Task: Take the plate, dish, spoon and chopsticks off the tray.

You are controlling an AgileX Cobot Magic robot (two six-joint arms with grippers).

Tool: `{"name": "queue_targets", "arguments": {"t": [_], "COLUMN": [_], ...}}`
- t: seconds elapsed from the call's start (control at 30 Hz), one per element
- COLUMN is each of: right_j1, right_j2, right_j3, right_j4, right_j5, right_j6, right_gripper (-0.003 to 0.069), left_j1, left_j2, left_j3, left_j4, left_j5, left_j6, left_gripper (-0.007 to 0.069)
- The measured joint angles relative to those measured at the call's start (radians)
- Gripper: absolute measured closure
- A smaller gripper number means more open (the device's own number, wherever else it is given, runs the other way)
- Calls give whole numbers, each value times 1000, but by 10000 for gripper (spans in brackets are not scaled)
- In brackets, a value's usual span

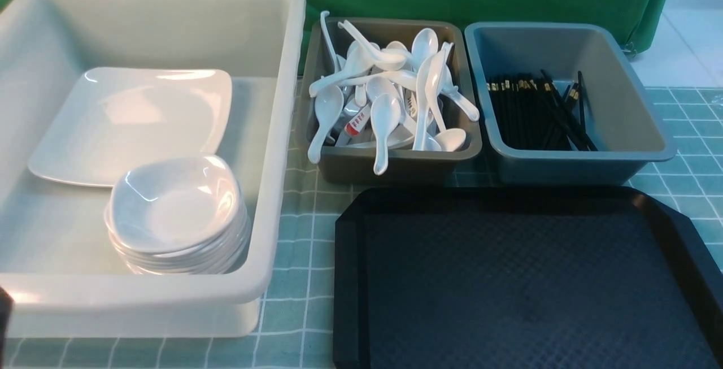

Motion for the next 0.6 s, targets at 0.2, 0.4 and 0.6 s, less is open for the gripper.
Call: {"name": "queue_targets", "arguments": {"t": [0.2,0.4,0.6], "right_j1": [0,0,0], "right_j2": [0,0,0], "right_j3": [0,0,0], "right_j4": [0,0,0], "right_j5": [0,0,-1], "right_j6": [0,0,0], "right_gripper": [536,522,518], "left_j1": [20,22,22], "left_j2": [-1,-1,-1], "left_j3": [2,2,2], "left_j4": [-2,-3,-3], "left_j5": [75,61,61], "left_j6": [-3,-3,-3], "left_gripper": [608,608,608]}}
